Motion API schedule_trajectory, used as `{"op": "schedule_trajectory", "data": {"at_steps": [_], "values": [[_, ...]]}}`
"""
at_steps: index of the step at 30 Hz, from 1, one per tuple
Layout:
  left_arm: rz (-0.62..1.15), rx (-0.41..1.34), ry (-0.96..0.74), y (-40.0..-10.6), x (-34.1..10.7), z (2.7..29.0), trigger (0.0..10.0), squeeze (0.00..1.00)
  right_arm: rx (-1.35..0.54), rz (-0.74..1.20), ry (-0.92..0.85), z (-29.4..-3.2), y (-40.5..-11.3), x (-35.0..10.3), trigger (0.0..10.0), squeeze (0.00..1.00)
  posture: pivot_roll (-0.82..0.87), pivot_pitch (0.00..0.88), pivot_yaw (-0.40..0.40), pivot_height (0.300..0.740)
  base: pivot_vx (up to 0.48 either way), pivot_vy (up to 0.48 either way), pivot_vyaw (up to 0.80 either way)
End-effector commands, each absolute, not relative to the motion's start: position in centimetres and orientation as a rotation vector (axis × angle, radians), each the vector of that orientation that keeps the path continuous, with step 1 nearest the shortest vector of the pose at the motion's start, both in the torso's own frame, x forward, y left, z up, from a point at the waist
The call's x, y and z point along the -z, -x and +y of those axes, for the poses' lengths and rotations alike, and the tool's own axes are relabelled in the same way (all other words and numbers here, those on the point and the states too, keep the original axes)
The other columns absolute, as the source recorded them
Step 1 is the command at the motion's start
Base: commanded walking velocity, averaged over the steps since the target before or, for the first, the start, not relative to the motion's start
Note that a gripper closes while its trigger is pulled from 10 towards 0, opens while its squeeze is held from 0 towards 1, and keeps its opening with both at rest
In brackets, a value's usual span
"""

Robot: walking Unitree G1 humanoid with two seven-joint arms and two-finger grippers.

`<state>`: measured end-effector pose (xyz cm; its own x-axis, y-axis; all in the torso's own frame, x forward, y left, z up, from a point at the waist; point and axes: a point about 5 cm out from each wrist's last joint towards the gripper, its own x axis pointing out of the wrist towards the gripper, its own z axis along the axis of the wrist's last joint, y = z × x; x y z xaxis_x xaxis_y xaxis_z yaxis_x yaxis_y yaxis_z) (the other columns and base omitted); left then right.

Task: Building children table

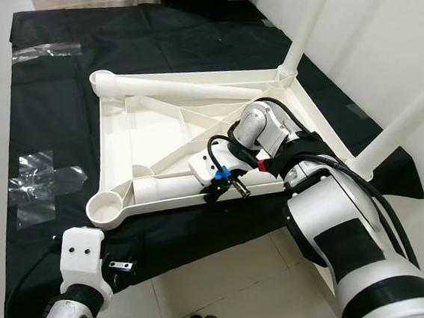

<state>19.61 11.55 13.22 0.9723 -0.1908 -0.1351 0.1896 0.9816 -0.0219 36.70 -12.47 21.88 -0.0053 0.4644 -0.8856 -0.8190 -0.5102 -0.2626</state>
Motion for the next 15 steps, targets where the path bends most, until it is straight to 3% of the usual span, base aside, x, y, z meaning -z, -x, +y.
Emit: {"op": "schedule_trajectory", "data": {"at_steps": [1,2,3,11,12,13,14,15], "values": [[0.178,0.209,0.016,-19.6,-12.5,11.3,10.0,0.00,-1.820,0.376,1.285,-10.5,-35.9,-20.4,10.0,0.00,0.09,0.202,-0.182,0.740,0.000,0.000,0.00],[0.179,0.209,0.016,-19.6,-12.4,11.3,10.0,0.00,-1.824,0.371,1.263,-10.4,-35.9,-20.6,10.0,0.62,0.09,0.198,-0.181,0.740,0.000,0.000,0.00],[0.181,0.210,0.017,-19.6,-12.4,11.3,10.0,0.00,-1.832,0.378,1.242,-10.3,-35.9,-20.7,10.0,1.00,0.09,0.193,-0.179,0.740,0.000,0.000,0.00],[0.184,0.217,0.014,-19.7,-12.2,11.2,10.0,0.00,-1.821,0.317,1.188,-10.0,-36.1,-21.9,10.0,1.00,0.09,0.181,-0.177,0.740,0.000,0.000,0.00],[0.185,0.219,0.013,-19.7,-12.1,11.2,10.0,0.00,-1.811,0.325,1.191,-10.2,-36.2,-22.2,10.0,0.86,0.09,0.176,-0.178,0.740,0.000,0.000,0.00],[0.185,0.219,0.013,-19.7,-12.1,11.2,10.0,0.00,-1.811,0.325,1.191,-10.2,-36.2,-22.2,10.0,0.86,0.09,0.176,-0.178,0.740,0.000,0.000,0.00],[0.187,0.221,0.011,-19.8,-12.0,11.3,10.0,0.00,-1.771,0.332,1.176,-10.7,-36.5,-23.2,10.0,0.00,0.09,0.171,-0.178,0.740,0.000,0.000,0.00],[0.187,0.221,0.010,-19.9,-12.0,11.3,10.0,0.00,-1.757,0.322,1.166,-10.8,-36.6,-23.7,10.0,0.00,0.09,0.171,-0.178,0.740,0.000,0.000,0.00]]}}
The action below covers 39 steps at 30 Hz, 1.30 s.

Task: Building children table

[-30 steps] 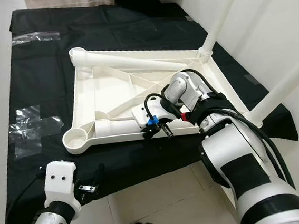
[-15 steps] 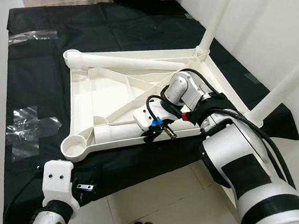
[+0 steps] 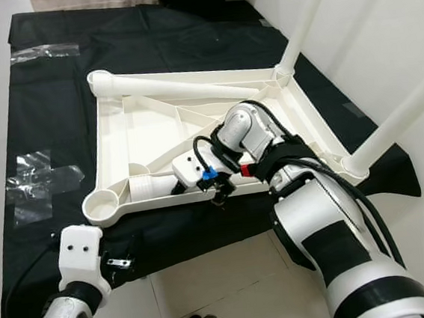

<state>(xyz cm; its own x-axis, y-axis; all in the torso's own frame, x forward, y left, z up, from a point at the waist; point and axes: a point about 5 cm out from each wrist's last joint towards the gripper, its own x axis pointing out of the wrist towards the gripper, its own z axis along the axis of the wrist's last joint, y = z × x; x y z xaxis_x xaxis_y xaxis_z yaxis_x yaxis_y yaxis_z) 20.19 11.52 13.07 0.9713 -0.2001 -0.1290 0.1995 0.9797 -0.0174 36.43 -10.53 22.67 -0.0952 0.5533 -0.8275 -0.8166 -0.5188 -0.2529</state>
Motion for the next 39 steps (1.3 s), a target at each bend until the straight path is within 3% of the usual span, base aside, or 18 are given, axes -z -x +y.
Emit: {"op": "schedule_trajectory", "data": {"at_steps": [1,6,8,13,18,26,35,39], "values": [[0.187,0.221,0.010,-19.9,-12.0,11.3,10.0,0.00,-1.757,0.322,1.166,-10.8,-36.6,-23.7,10.0,0.00,0.09,0.171,-0.178,0.740,0.000,0.000,0.00],[0.187,0.221,0.007,-20.1,-11.8,11.4,10.0,0.00,-1.709,0.249,1.087,-11.0,-37.0,-25.7,10.0,0.00,0.09,0.161,-0.171,0.740,0.000,0.000,0.00],[0.187,0.218,-0.005,-20.6,-11.6,11.6,10.0,0.00,-1.648,0.119,0.893,-11.4,-37.1,-28.9,10.0,0.00,0.09,0.145,-0.165,0.740,0.000,0.000,0.00],[0.185,0.223,-0.009,-20.8,-11.5,11.7,10.0,0.00,-1.624,0.049,0.743,-11.9,-37.1,-30.5,10.0,0.00,0.09,0.138,-0.163,0.740,0.000,0.000,0.00],[0.134,0.242,-0.047,-20.6,-12.4,11.9,10.0,0.00,-1.518,-0.163,0.385,-12.8,-37.7,-32.2,10.0,0.00,0.11,0.117,-0.163,0.740,0.000,0.000,0.00],[0.130,0.256,-0.056,-19.8,-13.2,12.1,10.0,0.00,-1.143,-0.261,0.078,-13.7,-37.9,-27.7,10.0,0.00,0.14,0.093,-0.141,0.740,0.000,0.000,0.00],[0.156,0.480,-0.072,-18.0,-13.3,9.6,10.0,0.00,-1.055,-0.215,-0.020,-14.0,-37.2,-24.6,10.0,0.00,0.14,0.086,-0.127,0.740,0.000,0.000,0.00],[0.067,0.503,-0.094,-17.9,-14.9,9.4,10.0,0.00,-0.853,-0.271,-0.045,-14.7,-38.0,-24.9,10.0,0.00,0.15,0.086,-0.133,0.740,0.000,0.000,0.00]]}}
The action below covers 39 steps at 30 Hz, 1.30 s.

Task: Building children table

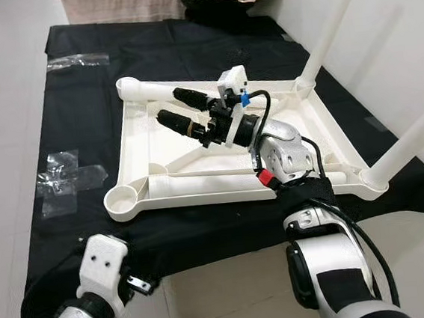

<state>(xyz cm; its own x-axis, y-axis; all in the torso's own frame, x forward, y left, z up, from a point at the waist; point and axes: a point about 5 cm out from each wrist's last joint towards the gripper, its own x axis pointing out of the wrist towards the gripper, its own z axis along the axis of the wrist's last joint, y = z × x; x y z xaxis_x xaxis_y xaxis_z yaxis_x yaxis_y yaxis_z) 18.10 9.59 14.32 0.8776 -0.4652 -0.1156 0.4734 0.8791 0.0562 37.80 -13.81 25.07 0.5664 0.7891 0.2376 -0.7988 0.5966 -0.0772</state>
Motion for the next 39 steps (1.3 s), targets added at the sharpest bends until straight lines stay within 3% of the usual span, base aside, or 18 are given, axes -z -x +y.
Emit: {"op": "schedule_trajectory", "data": {"at_steps": [1,7,13,22,31,39], "values": [[0.017,0.513,-0.096,-18.1,-15.9,9.3,10.0,0.00,-0.693,-0.317,-0.015,-15.3,-38.3,-25.1,10.0,0.00,0.15,0.085,-0.134,0.740,0.000,0.000,0.00],[-0.052,0.522,-0.089,-19.4,-18.0,9.2,10.0,0.00,-0.389,-0.360,0.017,-16.5,-38.1,-24.7,10.0,0.00,0.15,0.087,-0.132,0.740,0.000,0.000,0.00],[0.059,0.574,0.060,-23.6,-19.1,11.4,10.0,0.00,-0.224,-0.261,-0.008,-16.2,-36.5,-21.3,10.0,0.00,0.14,0.106,-0.130,0.740,0.000,0.000,0.00],[0.165,0.549,0.135,-28.7,-20.0,14.6,10.0,0.00,-0.175,-0.287,-0.021,-14.7,-34.9,-21.0,10.0,0.00,0.13,0.145,-0.109,0.740,0.000,0.000,-0.44],[0.346,0.643,0.265,-30.1,-21.3,16.1,10.0,0.00,-0.170,-0.246,-0.037,-14.2,-34.4,-20.9,10.0,0.00,0.14,0.155,-0.096,0.740,0.000,0.000,0.00],[0.437,0.610,0.283,-31.6,-23.8,18.2,10.0,0.00,-0.154,-0.220,-0.036,-14.2,-34.2,-20.6,10.0,0.00,0.16,0.159,-0.084,0.740,0.000,0.000,0.00]]}}
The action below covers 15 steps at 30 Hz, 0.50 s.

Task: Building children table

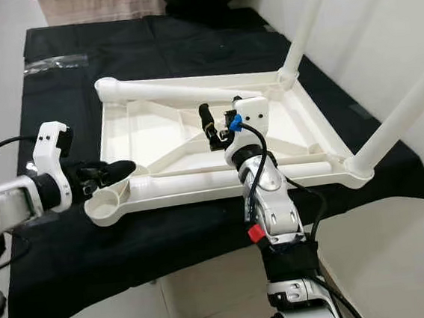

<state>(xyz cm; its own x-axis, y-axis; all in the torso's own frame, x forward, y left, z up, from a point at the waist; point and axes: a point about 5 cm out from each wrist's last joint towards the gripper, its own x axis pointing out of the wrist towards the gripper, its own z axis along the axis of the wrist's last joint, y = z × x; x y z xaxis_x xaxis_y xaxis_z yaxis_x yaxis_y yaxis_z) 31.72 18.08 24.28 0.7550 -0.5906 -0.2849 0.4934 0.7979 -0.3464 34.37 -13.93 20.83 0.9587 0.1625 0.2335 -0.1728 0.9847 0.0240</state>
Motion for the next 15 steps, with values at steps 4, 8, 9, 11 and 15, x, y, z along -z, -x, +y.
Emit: {"op": "schedule_trajectory", "data": {"at_steps": [4,8,9,11,15], "values": [[0.517,0.663,0.360,-31.8,-24.5,18.3,10.0,0.00,-0.150,-0.204,-0.033,-14.1,-34.0,-20.3,10.0,0.00,0.16,0.157,-0.076,0.740,0.000,0.000,0.00],[0.615,0.733,0.442,-31.4,-24.5,18.0,10.0,0.00,-0.141,-0.194,-0.043,-14.1,-33.9,-20.3,10.0,0.00,0.16,0.160,-0.059,0.740,0.000,0.000,0.00],[0.615,0.733,0.442,-31.4,-24.5,18.0,10.0,0.00,-0.141,-0.194,-0.043,-14.1,-33.9,-20.3,10.0,0.00,0.16,0.160,-0.059,0.740,0.000,0.000,0.00],[0.665,0.786,0.482,-31.3,-24.1,17.5,10.0,0.00,-0.131,-0.192,-0.056,-14.1,-33.9,-20.4,10.0,0.00,0.16,0.166,-0.050,0.740,0.000,0.000,0.00],[0.699,0.813,0.545,-31.6,-23.4,17.1,10.0,0.00,-0.124,-0.186,-0.064,-14.1,-33.7,-20.3,10.0,0.00,0.16,0.175,-0.028,0.740,0.000,0.000,0.00]]}}
